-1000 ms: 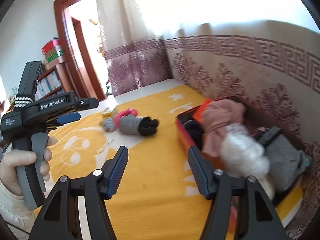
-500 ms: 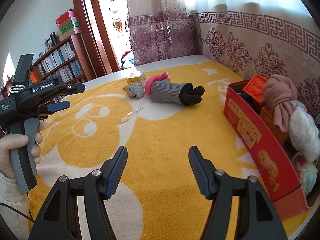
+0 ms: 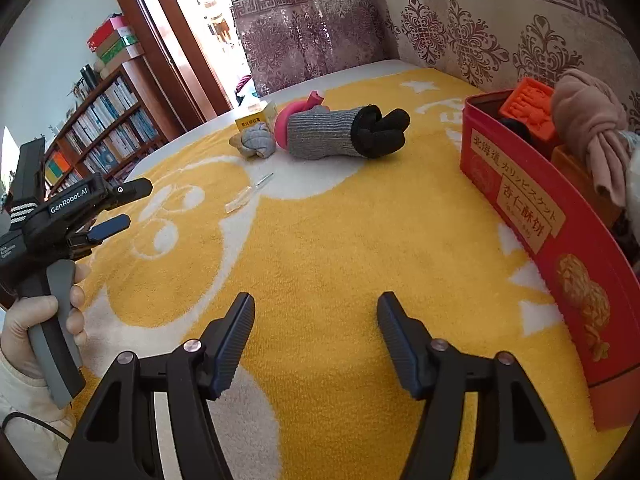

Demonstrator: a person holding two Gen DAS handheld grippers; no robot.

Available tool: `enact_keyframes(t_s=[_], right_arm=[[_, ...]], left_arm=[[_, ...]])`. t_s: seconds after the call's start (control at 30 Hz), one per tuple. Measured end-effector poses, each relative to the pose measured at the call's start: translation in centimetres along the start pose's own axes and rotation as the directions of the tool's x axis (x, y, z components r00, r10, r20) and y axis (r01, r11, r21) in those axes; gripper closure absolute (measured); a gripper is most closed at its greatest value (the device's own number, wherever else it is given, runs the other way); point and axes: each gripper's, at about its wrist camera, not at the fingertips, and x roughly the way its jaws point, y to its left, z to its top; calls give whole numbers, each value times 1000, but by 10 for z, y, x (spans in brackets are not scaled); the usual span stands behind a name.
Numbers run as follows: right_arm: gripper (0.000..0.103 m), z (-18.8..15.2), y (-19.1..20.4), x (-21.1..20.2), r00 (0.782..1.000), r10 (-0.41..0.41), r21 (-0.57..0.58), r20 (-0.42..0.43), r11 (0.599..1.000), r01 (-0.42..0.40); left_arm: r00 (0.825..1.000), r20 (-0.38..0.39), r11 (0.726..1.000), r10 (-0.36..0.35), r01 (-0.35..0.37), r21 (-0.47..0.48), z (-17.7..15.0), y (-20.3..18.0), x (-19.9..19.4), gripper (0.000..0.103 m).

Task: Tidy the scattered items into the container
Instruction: 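Reach the right tool to the grey knit sock and grasp it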

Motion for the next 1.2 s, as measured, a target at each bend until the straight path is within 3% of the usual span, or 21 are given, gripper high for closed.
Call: enact_keyframes(t_s=[0.27,1.2], right_arm=[[28,0,2,1,1000,22,-5,-5,1000,-22],[25,13,-6,1,999,46,13,-17,999,-45]], left_arm=[[1000,-24,1000,17,-17,-5,-5,3,9,21],[999,-45,1000,12,-11,13,-12,-3,15,21]])
